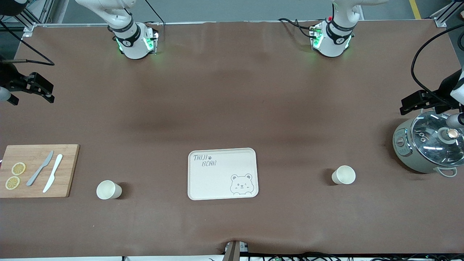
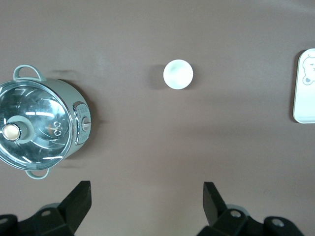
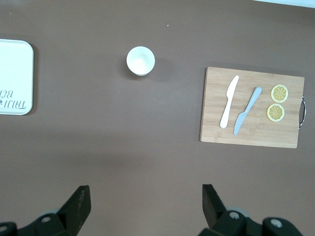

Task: Place white IKEA cup upright on tray with both arms
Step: 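Move the right gripper toward one white cup while the left gripper reaches the other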

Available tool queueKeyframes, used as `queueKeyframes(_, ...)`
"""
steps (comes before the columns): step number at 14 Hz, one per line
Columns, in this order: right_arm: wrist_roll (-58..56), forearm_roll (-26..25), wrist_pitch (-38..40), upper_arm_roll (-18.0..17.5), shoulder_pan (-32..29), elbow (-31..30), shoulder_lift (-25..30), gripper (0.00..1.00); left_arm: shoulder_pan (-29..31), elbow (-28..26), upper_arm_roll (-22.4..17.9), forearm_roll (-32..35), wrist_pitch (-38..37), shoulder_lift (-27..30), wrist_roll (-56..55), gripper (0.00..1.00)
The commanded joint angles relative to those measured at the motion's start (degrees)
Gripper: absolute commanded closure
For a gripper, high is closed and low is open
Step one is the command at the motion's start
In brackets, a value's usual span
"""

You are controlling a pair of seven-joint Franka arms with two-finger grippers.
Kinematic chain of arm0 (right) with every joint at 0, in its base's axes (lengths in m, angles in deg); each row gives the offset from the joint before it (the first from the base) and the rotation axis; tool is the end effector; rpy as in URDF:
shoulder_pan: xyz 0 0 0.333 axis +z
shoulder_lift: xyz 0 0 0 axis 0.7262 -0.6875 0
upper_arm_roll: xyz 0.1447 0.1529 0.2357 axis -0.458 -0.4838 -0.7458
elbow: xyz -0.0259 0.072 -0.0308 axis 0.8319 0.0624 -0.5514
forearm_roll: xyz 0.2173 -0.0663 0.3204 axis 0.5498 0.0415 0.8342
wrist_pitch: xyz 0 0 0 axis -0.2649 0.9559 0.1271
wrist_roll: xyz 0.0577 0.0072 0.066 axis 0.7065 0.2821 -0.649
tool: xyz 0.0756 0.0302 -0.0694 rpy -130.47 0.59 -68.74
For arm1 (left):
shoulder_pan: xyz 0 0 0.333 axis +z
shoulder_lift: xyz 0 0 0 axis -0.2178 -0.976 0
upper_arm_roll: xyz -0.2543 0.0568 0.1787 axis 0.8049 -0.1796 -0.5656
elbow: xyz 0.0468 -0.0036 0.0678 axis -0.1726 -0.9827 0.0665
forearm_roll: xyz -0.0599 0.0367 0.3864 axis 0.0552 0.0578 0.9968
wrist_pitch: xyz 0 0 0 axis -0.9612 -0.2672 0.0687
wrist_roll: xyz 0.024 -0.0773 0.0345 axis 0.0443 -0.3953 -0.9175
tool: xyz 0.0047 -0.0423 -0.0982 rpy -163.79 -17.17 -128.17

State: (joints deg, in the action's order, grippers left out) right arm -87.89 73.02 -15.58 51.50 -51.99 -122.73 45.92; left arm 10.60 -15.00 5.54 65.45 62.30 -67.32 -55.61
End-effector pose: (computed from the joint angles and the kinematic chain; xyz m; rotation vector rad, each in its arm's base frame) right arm 0.5437 -0.0144 0.6254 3.0593 0.1595 0.1390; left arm 0.6042 -0.0270 0.6331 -3.1235 -0.0219 0.0446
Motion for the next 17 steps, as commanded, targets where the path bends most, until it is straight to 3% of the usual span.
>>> queueKeyframes(1, -0.5, -1.2, 0.4, 0.1, 0.1, 0.8, -0.7, 0.00, 0.2, -1.1, 0.4, -0.2, -0.1, 1.4, -0.8, 0.00)
queueKeyframes(12, -0.5, -0.3, -0.7, 0.3, -0.7, 0.8, -0.8, 0.00, -1.7, -1.3, 2.1, 4.9, 0.0, 0.6, -1.2, 0.00)
queueKeyframes(17, 0.1, -0.2, -0.6, 0.3, -0.1, 0.8, -1.5, 0.00, -1.3, -1.2, 1.9, 4.9, 1.3, -2.8, -1.2, 0.00)
